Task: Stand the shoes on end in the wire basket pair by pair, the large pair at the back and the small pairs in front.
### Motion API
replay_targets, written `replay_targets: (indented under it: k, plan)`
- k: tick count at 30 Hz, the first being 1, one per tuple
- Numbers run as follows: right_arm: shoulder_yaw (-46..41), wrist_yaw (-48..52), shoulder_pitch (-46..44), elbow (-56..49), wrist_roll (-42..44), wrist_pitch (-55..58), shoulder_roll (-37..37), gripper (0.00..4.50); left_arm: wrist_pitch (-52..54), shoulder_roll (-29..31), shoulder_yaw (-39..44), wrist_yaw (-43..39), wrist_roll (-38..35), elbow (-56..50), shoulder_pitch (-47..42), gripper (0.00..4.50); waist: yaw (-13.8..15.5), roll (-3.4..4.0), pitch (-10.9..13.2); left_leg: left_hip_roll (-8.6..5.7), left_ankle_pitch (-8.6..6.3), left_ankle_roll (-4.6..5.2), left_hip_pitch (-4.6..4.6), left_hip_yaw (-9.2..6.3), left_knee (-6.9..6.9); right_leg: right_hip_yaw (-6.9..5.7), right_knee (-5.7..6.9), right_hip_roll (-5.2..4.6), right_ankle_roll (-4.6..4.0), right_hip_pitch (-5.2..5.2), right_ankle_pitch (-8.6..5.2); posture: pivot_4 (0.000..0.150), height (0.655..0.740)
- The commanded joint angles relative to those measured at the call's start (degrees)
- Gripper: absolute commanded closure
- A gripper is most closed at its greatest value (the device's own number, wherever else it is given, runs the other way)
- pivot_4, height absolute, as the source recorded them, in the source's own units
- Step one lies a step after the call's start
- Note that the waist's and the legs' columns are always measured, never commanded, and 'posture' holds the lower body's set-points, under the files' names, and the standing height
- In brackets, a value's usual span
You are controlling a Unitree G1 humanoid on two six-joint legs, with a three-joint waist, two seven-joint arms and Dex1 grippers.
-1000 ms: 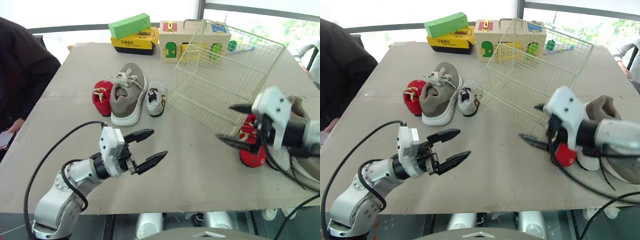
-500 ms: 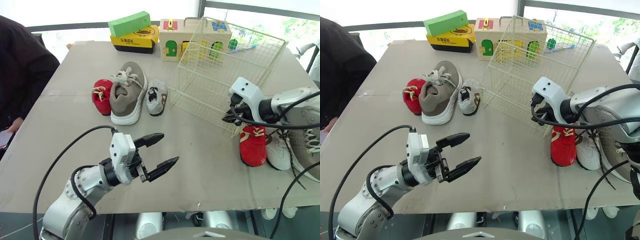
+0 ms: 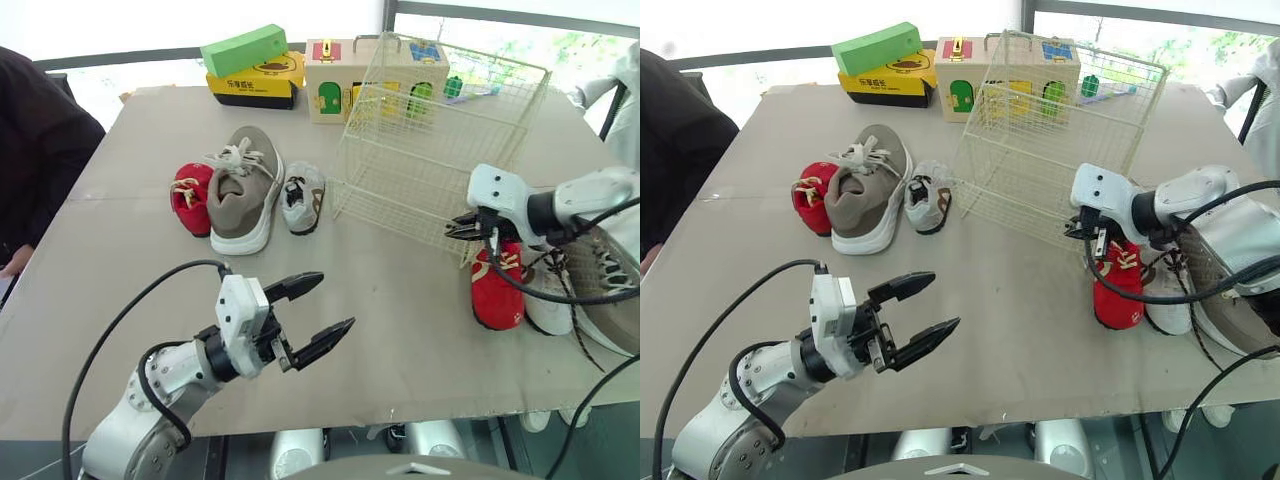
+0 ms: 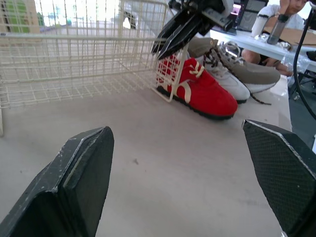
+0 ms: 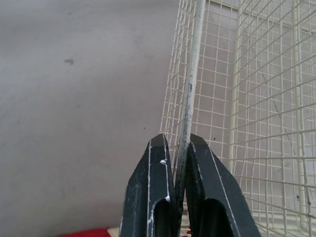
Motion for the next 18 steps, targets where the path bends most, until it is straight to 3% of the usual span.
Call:
replay_targets:
  k: [1,4,18]
  plan:
    - [-0.7,9.2,-0.3,0.1,-1.3,-10.8,2.1,4.41,-2.4,0.5,1.5,-0.9,0.5,-1.5,1.7,0.00,-0.1,0.00,0.0,0.01,0.00,0.00,0.01,0.00,-0.01,0.00,0.00,0.01,0.00,0.00,0.00,0.150,0.7400]
    - [-0.9,14.1,-0.1,2.5,-3.4,-18.1,3.9,4.41,-3.2,0.6,2.2,-0.6,1.0,-1.8,3.8,0.00,-0.2,0.01,0.0,0.03,0.00,0.00,0.11,0.01,-0.11,0.03,0.03,0.05,-0.02,0.01,0.01,0.150,0.7400]
    - [-3.0,18.5,0.2,9.3,-11.0,-25.2,8.5,4.41,-6.2,0.4,4.1,-0.4,2.1,-2.5,8.8,0.00,-0.4,0.01,0.0,0.03,0.00,-0.01,0.59,0.40,-0.10,0.34,0.04,-0.02,-0.04,0.29,0.02,0.150,0.7400]
